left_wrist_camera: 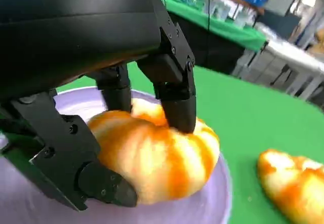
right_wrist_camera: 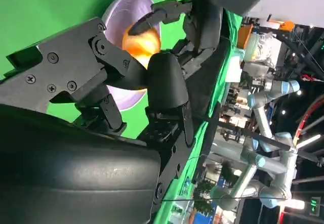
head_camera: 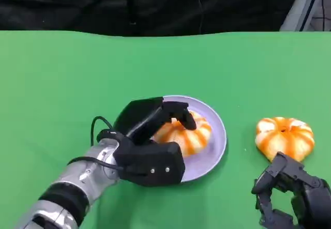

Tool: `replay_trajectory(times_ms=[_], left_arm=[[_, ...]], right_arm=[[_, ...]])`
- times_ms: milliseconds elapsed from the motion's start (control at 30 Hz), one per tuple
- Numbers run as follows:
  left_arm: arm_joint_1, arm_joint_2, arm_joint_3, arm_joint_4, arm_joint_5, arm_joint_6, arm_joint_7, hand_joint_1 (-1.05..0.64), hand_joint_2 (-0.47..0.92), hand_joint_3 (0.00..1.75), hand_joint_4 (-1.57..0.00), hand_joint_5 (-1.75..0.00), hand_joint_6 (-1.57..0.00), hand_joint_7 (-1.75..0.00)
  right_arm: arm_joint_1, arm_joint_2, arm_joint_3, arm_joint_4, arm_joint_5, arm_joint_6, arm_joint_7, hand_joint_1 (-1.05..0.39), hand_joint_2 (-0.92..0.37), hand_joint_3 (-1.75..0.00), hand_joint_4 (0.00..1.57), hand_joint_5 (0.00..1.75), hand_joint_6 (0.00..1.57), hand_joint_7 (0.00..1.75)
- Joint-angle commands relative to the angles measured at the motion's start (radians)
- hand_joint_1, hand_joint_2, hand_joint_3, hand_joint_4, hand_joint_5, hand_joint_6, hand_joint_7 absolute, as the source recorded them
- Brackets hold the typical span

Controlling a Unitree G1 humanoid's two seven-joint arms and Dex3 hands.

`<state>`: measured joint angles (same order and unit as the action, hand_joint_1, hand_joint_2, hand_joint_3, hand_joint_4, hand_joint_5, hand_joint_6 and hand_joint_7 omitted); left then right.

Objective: Grasp the bread from the table and place it into the plate.

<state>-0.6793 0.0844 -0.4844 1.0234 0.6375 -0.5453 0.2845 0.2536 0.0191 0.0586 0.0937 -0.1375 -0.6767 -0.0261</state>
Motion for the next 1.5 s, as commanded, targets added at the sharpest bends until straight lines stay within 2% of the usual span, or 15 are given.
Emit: replay_trajectory(times_ms=[33, 167, 200, 233, 300, 400, 933, 1033, 1167, 1333, 1433, 1500], left_arm=[[-0.008, 0.031, -0.006, -0.031, 0.009, 0.018, -0.025, -0.74, 0.92, 0.37, -0.43, -0.12, -0.63, -0.02], [-0.002, 0.04, -0.014, -0.042, 0.023, 0.029, -0.021, -0.75, 0.92, 0.37, -0.43, -0.09, -0.62, -0.01], [0.0, 0.046, -0.021, -0.045, 0.034, 0.034, -0.014, -0.93, 0.92, 0.51, -0.18, -0.04, -0.45, -0.01], [0.001, 0.05, -0.025, -0.047, 0.041, 0.037, -0.01, -0.99, 0.92, 0.57, -0.1, -0.02, -0.39, -0.01], [0.003, 0.052, -0.028, -0.051, 0.046, 0.041, -0.008, -1.04, 0.92, 0.62, -0.03, -0.01, -0.34, -0.01], [0.007, 0.055, -0.026, -0.055, 0.045, 0.038, -0.004, -1.05, 0.92, 0.64, -0.01, -0.01, -0.32, 0.0], [0.023, 0.067, -0.018, -0.084, 0.027, 0.04, -0.027, -1.05, 0.92, 0.67, 0.0, 0.0, -0.29, 0.0], [0.036, 0.079, -0.006, -0.122, 0.007, 0.029, -0.051, -1.05, 0.92, 0.67, -0.01, -0.01, -0.28, 0.0], [0.095, 0.122, 0.043, -0.279, -0.071, 0.048, -0.174, -1.0, 0.92, 0.58, -0.06, -0.03, -0.29, 0.0], [0.117, 0.125, 0.055, -0.33, -0.077, 0.077, -0.209, -1.0, 0.92, 0.56, -0.07, -0.03, -0.3, 0.0], [0.163, 0.143, 0.1, -0.417, -0.159, 0.069, -0.278, -0.76, 0.92, 0.35, -0.26, -0.09, -0.39, -0.03], [0.174, 0.145, 0.109, -0.441, -0.171, 0.077, -0.298, -0.73, 0.92, 0.32, -0.29, -0.1, -0.41, -0.03]], right_arm=[[0.003, -0.005, -0.004, -0.009, 0.008, 0.006, -0.006, -0.1, -0.57, -1.1, 0.83, 1.75, 0.73, 1.63], [0.003, -0.006, -0.004, -0.01, 0.009, 0.007, -0.005, -0.1, -0.57, -1.1, 0.83, 1.75, 0.73, 1.63], [0.002, -0.006, -0.004, -0.011, 0.01, 0.008, -0.004, -0.09, -0.56, -1.11, 0.83, 1.75, 0.72, 1.63], [0.002, -0.006, -0.004, -0.012, 0.011, 0.008, -0.004, -0.09, -0.56, -1.12, 0.82, 1.75, 0.72, 1.63], [0.002, -0.006, -0.004, -0.012, 0.011, 0.009, -0.003, -0.09, -0.56, -1.12, 0.82, 1.75, 0.72, 1.63], [0.002, -0.006, -0.006, -0.009, 0.004, 0.005, -0.009, -0.09, -0.55, -1.13, 0.83, 1.75, 0.72, 1.64], [0.001, -0.006, -0.005, -0.006, -0.004, -0.006, -0.018, -0.09, -0.55, -1.13, 0.84, 1.75, 0.72, 1.65], [0.007, -0.008, -0.003, -0.013, 0.007, 0.004, -0.01, -0.09, -0.56, -1.14, 0.84, 1.75, 0.72, 1.65], [0.002, -0.013, -0.006, -0.004, 0.007, -0.011, -0.009, -0.11, -0.55, -1.14, 0.82, 1.75, 0.71, 1.64], [0.002, -0.013, -0.006, -0.003, 0.007, -0.011, -0.009, -0.11, -0.55, -1.14, 0.82, 1.75, 0.71, 1.64], [0.012, -0.007, -0.002, -0.016, 0.003, 0.0, -0.012, -0.11, -0.55, -1.14, 0.82, 1.75, 0.71, 1.64], [0.013, -0.006, -0.001, -0.018, 0.002, 0.001, -0.013, -0.11, -0.55, -1.14, 0.82, 1.75, 0.71, 1.64]])
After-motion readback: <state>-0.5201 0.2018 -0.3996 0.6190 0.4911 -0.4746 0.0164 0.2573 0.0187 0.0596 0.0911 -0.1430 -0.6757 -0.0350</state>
